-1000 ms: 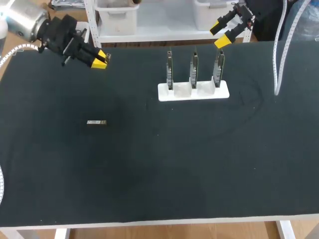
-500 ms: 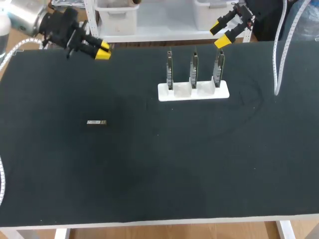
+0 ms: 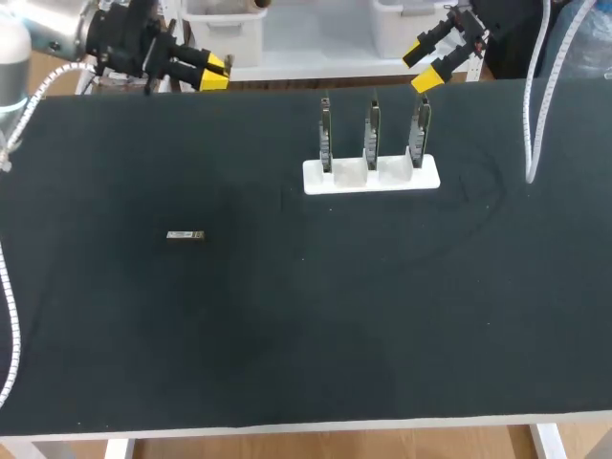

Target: Pick up the optical module with the left hand, and insert it into the network port with the right hand.

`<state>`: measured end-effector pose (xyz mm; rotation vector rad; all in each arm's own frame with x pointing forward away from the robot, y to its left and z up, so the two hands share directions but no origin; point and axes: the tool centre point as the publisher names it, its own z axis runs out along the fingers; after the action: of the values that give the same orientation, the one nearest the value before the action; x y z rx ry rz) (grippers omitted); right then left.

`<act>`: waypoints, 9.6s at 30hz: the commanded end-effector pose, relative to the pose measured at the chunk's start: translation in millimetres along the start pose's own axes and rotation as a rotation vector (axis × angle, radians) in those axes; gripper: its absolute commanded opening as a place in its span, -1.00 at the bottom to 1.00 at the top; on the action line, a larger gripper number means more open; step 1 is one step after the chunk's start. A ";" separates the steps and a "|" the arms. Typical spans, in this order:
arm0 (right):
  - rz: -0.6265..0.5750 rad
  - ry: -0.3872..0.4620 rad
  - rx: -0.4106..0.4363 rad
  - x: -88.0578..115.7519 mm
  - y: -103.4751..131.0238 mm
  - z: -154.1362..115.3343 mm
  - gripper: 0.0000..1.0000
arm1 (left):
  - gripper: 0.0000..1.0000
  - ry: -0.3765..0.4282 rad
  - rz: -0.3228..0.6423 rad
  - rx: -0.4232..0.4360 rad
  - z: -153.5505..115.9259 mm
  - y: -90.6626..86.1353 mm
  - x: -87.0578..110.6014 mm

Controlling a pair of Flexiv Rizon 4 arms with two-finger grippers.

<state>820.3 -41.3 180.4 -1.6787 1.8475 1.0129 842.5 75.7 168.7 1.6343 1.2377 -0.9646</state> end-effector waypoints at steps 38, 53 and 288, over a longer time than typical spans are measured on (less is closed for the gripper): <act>0.001 0.003 -0.176 -2.1 -7.9 -1.7 1.00 | -1.00 -0.053 0.091 -0.157 36.2 16.0 -29.0; 0.001 0.003 -0.176 -2.1 -7.9 -1.7 1.00 | -1.00 -0.246 0.004 -0.180 66.4 34.7 -49.5; 0.001 0.005 -0.163 -2.2 -7.0 -1.6 1.00 | -1.00 -0.347 -0.157 0.084 203.6 22.2 -84.8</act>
<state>820.2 -41.0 180.5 -1.6783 1.8464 1.0141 819.7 -143.0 182.1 1.3481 1.1272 -1.3251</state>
